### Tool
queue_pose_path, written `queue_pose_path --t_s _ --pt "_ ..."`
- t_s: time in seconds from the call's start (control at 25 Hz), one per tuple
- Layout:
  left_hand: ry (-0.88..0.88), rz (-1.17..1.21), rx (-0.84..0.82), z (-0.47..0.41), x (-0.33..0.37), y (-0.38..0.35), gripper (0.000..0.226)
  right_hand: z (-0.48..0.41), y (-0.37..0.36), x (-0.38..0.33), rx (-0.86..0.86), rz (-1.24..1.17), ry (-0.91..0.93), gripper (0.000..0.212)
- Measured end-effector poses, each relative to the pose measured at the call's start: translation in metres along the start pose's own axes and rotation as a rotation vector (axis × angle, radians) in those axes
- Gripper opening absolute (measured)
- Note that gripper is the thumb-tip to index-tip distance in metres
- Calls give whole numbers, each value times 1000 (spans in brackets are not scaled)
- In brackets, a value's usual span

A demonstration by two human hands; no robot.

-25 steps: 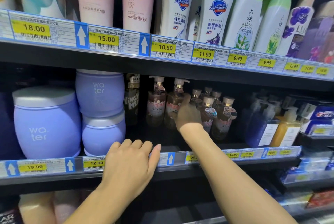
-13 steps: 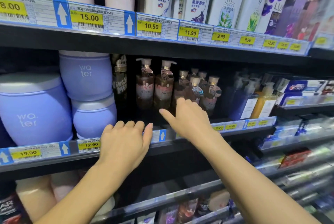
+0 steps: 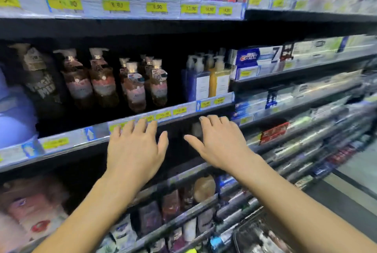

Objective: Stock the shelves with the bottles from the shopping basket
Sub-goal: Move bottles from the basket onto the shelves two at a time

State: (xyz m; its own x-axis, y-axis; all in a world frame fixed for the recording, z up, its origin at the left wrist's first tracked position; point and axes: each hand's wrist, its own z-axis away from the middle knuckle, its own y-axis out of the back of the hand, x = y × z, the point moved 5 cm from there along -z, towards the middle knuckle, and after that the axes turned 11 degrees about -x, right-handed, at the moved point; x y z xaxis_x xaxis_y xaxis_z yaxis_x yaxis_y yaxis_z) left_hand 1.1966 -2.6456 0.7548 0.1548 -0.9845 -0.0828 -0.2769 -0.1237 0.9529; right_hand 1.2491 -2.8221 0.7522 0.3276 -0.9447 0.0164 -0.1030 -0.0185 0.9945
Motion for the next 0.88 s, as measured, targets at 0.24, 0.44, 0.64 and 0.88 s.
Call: queue_pose_path --t_s 0.24,0.44,0.64,0.88 --pt "-109 27 -252 -5 192 -47 72 45 -50 172 -148 2 -109 75" --pt "-193 28 -314 -21 303 -78 82 53 -82 279 -230 -30 -169 80" --pt "-241 20 -423 -62 377 -130 68 23 -132 360 -331 -78 -216 77" --pt "-283 93 -554 -106 455 -206 63 -9 -199 437 -437 -97 -274 82"
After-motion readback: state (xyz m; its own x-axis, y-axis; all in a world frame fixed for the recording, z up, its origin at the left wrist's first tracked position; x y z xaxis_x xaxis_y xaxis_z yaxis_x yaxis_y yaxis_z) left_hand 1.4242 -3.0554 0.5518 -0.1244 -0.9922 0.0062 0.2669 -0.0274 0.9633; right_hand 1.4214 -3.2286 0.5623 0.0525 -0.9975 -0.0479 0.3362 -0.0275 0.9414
